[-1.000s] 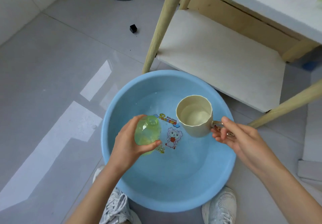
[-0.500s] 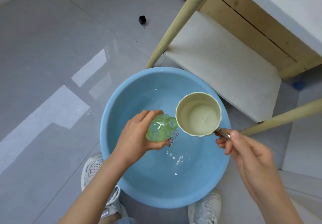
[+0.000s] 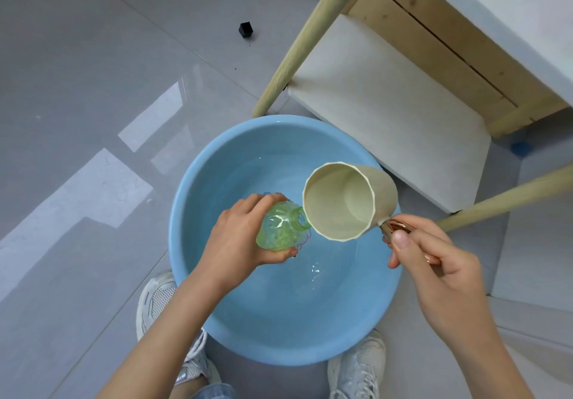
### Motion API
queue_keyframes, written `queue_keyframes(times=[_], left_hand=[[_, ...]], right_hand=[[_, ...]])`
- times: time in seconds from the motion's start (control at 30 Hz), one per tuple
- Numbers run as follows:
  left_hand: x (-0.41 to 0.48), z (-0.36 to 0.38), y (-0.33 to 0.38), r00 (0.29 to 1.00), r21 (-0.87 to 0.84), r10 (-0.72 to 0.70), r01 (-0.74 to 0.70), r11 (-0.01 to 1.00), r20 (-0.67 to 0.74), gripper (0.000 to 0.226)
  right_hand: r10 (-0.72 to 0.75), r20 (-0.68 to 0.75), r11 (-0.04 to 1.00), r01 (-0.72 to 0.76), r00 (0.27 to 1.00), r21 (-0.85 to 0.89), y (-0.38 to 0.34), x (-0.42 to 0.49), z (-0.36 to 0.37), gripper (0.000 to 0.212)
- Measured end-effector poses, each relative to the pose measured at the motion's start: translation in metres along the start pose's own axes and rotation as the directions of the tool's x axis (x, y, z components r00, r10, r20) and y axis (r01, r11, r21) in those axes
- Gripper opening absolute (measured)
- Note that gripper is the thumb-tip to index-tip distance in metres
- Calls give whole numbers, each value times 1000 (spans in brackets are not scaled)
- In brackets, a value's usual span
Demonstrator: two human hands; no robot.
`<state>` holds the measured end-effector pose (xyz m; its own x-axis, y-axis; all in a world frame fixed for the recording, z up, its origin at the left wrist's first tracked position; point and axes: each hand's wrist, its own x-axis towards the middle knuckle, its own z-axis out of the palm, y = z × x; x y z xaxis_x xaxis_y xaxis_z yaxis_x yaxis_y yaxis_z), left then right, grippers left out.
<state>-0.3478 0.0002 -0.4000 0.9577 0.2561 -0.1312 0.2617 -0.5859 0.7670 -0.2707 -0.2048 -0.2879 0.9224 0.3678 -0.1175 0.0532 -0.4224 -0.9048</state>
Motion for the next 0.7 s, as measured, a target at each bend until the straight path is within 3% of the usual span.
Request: queue_keyframes(times=[0.7], left_hand=[[3,-5,1,998,-57,-58,59,997,10,74]], right_hand=[[-135,37,988,137,990,-77,-3,11,1,46]])
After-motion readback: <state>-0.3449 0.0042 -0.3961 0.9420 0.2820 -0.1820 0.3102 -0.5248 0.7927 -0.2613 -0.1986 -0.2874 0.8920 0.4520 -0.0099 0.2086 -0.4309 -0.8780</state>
